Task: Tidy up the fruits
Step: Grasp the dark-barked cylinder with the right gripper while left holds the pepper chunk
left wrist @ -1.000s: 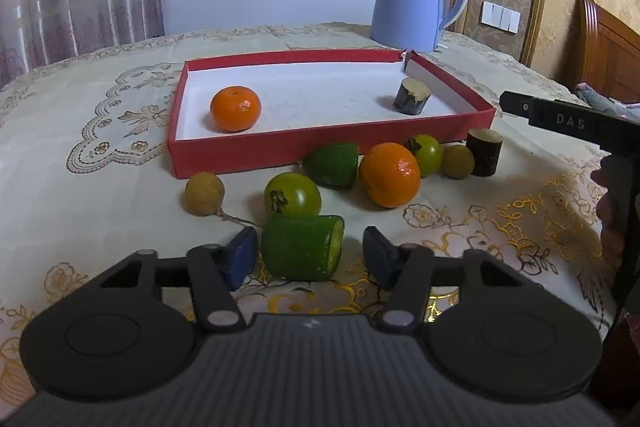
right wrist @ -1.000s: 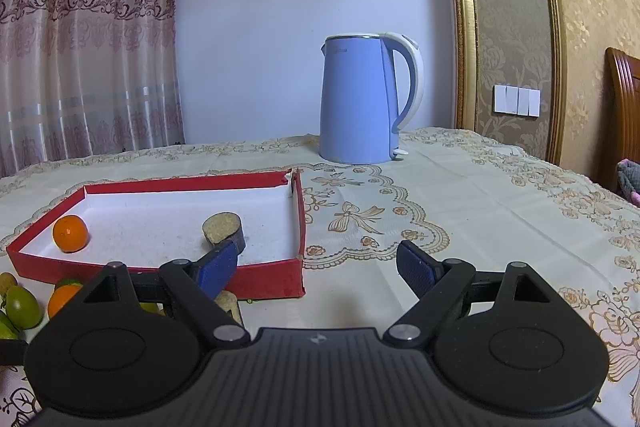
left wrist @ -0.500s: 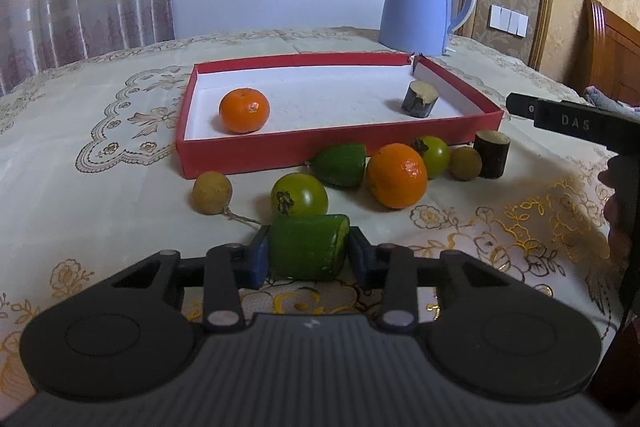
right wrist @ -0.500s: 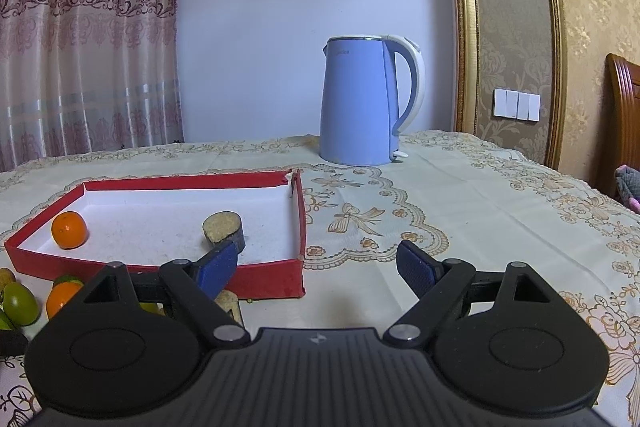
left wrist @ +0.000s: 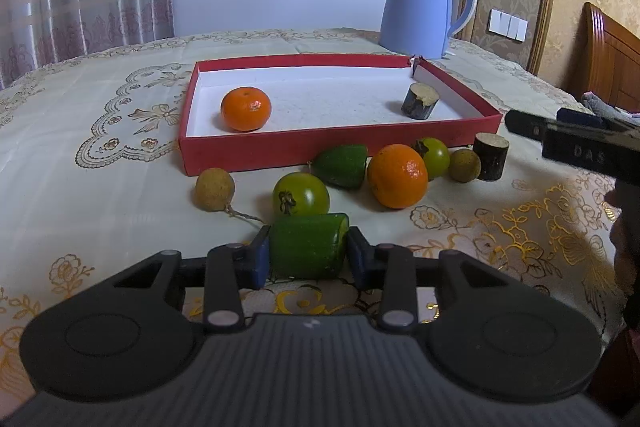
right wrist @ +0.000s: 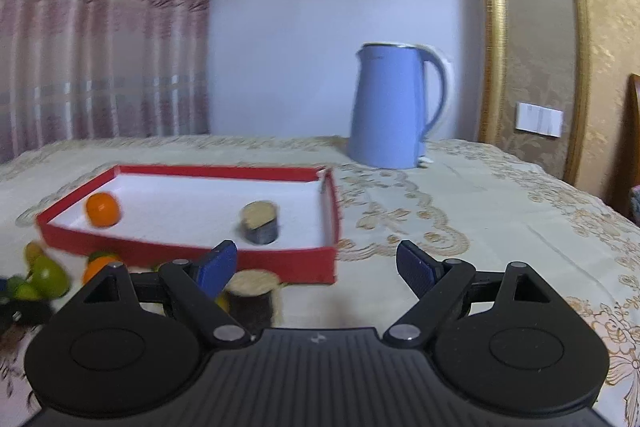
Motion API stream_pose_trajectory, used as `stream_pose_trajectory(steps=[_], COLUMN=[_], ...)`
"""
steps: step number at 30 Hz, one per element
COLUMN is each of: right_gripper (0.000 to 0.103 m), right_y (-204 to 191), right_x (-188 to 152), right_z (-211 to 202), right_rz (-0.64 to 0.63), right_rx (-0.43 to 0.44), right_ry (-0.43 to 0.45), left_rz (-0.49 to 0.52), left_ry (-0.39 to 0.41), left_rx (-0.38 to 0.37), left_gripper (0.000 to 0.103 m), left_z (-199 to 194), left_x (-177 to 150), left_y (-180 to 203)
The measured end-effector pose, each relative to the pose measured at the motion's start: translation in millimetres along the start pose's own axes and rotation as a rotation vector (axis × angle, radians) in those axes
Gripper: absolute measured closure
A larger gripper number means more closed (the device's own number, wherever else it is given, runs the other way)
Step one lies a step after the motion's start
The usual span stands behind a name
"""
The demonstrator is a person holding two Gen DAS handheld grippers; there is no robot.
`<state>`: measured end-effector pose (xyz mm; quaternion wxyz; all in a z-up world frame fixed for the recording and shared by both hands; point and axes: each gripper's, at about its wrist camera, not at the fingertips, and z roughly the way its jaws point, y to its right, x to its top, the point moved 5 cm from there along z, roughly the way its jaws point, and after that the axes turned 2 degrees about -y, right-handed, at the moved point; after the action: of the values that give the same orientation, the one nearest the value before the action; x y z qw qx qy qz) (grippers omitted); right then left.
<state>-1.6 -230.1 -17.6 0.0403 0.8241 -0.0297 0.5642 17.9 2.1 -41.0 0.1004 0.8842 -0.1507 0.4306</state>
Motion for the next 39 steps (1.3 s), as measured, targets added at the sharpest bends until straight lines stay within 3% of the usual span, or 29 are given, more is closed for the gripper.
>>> stream_pose_trajectory(steps=[5, 11, 21, 26, 28, 39], right_gripper=[0.016, 0.041, 0.043, 0.053, 0.062, 0.066], right_y=[-13, -20, -22, -28, -29, -30], right_x=[1, -3, -4, -4, -5, -6], right_z=[-2, 9, 14, 20, 22, 25], right_rz=[-0.021, -0.04, -0.032, -0.035, -0.03, -0.013], right_rx=[0.05, 0.021, 0.031, 0.038, 0.041, 0.055], right_ry=[-0.02, -0.08, -0.099, -0.126, -0.138, -0.148], left_rz=[-0.004, -0.006, -0.011, -0.011, -0.011, -0.013], left_ry=[-0.001, 0.0, 0.002, 0.005, 0.004, 0.009], left_rx=[-0.005, -0.007, -0.008, -0.007, -0.007, -0.007], left_gripper=[0.068, 0.068, 0.068, 0.068, 0.068, 0.068], left_z=[0, 0, 0, 0, 0, 0], left_x=[-1, -1, -1, -1, -1, -2], left_y=[-1, -1, -1, -1, -1, -1])
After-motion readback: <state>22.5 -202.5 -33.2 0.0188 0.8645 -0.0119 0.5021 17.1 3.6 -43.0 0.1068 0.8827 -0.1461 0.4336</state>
